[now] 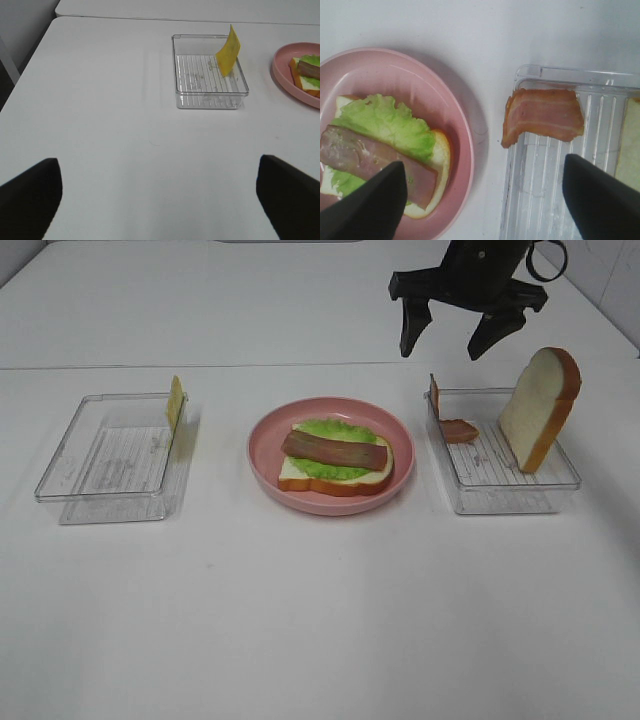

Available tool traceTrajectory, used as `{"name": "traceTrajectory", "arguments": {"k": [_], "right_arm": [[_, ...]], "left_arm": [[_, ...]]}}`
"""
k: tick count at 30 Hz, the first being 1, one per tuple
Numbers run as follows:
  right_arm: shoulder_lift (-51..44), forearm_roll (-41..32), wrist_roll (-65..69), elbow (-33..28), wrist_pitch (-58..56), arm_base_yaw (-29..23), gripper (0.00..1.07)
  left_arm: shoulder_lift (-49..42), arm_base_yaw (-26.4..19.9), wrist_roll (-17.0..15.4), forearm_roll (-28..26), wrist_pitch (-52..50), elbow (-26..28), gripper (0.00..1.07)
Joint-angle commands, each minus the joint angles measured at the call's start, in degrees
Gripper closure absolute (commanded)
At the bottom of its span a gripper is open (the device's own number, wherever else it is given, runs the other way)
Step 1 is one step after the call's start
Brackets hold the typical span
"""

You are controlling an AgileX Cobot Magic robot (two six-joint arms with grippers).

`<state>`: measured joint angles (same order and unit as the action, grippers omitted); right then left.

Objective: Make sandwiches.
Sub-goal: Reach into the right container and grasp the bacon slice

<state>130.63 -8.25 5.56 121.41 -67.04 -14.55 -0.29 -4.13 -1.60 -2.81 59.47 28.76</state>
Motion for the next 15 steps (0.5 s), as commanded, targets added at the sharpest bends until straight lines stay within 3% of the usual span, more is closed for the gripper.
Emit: {"name": "traceTrajectory", "arguments": {"k": [1,15], "right_arm": [[1.66,0.06,0.34,0.69,1.60,0.17,0.31],[6.02,-3.27,1.20,0.97,7.05,2.23,0.31]], "left_arm": [[-1.20,-0.06,0.00,-0.40,-0.29,-0.11,0.04],[-1.20,-0.06,0.00,-0.40,-0.29,-0.11,0.04]]}}
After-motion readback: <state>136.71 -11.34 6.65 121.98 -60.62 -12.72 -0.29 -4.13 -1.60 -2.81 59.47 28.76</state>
